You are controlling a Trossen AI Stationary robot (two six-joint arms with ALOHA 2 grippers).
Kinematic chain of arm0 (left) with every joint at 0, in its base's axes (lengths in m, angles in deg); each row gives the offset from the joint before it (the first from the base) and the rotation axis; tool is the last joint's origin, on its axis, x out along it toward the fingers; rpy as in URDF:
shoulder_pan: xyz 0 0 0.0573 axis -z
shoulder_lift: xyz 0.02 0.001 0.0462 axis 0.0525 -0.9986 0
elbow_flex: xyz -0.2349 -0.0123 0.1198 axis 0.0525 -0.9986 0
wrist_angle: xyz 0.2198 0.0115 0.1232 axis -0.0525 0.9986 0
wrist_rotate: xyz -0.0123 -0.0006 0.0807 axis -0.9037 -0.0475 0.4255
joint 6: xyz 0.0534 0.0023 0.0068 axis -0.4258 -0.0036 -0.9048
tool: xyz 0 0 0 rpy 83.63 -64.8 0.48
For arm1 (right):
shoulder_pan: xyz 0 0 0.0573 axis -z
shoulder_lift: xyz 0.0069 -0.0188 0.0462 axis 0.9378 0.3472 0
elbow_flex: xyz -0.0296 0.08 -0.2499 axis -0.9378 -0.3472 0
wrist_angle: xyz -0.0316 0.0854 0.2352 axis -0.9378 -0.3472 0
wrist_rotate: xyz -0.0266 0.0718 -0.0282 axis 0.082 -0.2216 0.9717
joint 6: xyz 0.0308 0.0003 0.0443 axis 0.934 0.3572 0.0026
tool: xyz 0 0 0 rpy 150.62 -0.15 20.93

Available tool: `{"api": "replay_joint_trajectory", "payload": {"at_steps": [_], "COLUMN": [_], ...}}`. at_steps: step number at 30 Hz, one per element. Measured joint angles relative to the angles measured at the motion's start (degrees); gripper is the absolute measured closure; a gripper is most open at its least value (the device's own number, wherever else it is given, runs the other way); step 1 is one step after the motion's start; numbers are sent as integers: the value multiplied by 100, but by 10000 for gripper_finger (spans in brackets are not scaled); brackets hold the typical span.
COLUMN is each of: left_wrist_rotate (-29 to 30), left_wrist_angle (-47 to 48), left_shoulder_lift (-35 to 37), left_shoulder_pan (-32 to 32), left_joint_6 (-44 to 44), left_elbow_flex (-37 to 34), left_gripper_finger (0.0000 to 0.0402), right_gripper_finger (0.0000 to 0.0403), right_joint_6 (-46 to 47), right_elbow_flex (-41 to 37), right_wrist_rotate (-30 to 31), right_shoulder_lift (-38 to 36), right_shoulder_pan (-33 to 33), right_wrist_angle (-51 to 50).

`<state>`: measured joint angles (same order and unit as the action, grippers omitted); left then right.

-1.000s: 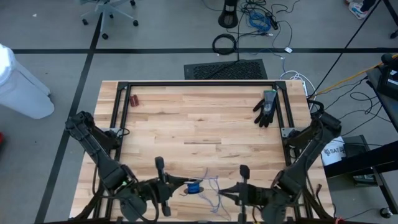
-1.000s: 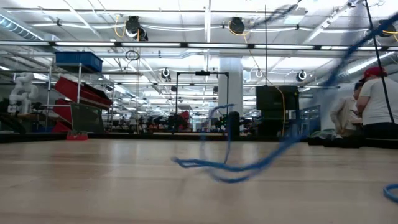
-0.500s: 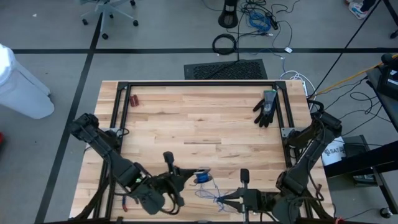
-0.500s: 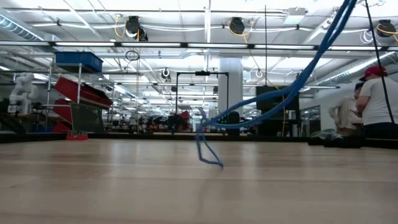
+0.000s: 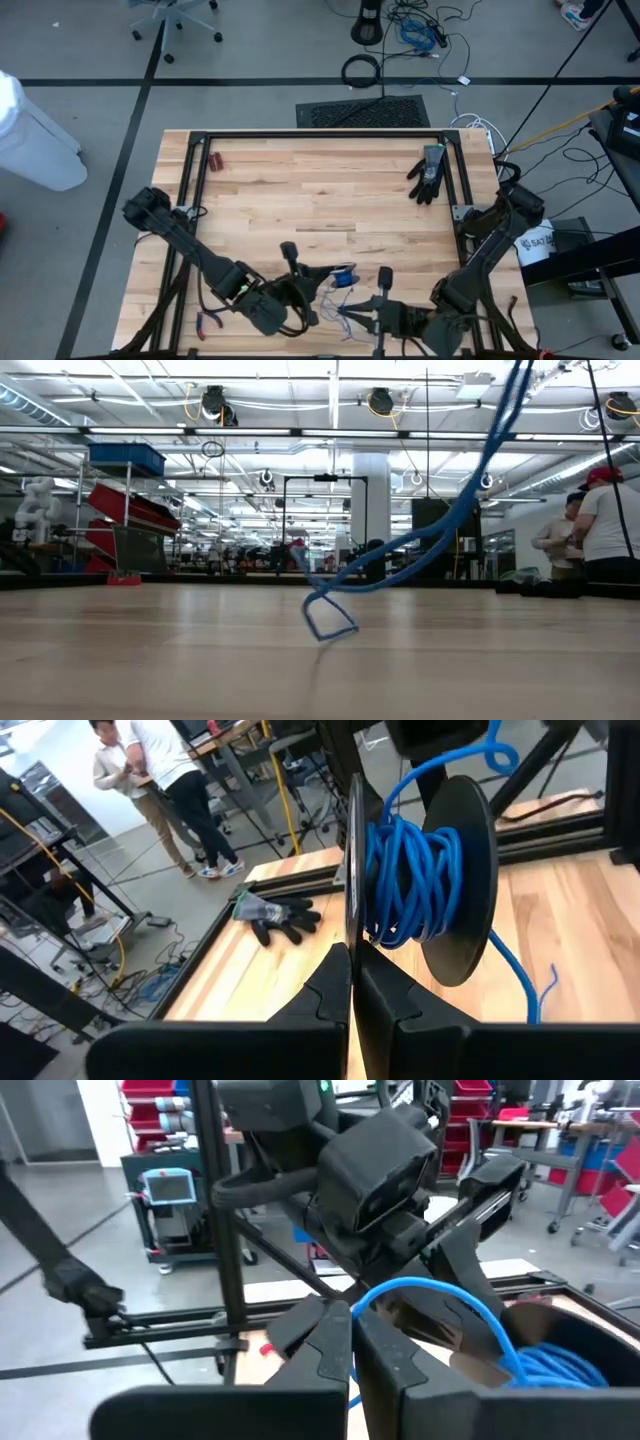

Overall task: Coil cords
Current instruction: Coil the blue wire onto a spool

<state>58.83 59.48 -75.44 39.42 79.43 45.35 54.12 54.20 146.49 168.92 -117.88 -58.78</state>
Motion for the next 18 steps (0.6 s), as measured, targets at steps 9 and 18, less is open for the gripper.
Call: {"api": "replay_joint_trajectory", "payload": {"at_steps": [9,18], "left_wrist_rotate": [-57,-381], "left_wrist_angle": [-798,-1175], "left_shoulder_lift": [-27,-25], "left_shoulder_pan": [-8,14], "left_joint_6": [7,306], "left_elbow_flex": [0,-2], "left_gripper_finger": [395,395], "right_gripper_finger": [403,403], "right_joint_6": [-25,-186], "right_elbow_flex": [0,2], "right_wrist_rotate": [279,795], "right_shoulder_lift": [388,520], "right_shoulder_pan": [271,317], "right_wrist_angle": [5,4]}}
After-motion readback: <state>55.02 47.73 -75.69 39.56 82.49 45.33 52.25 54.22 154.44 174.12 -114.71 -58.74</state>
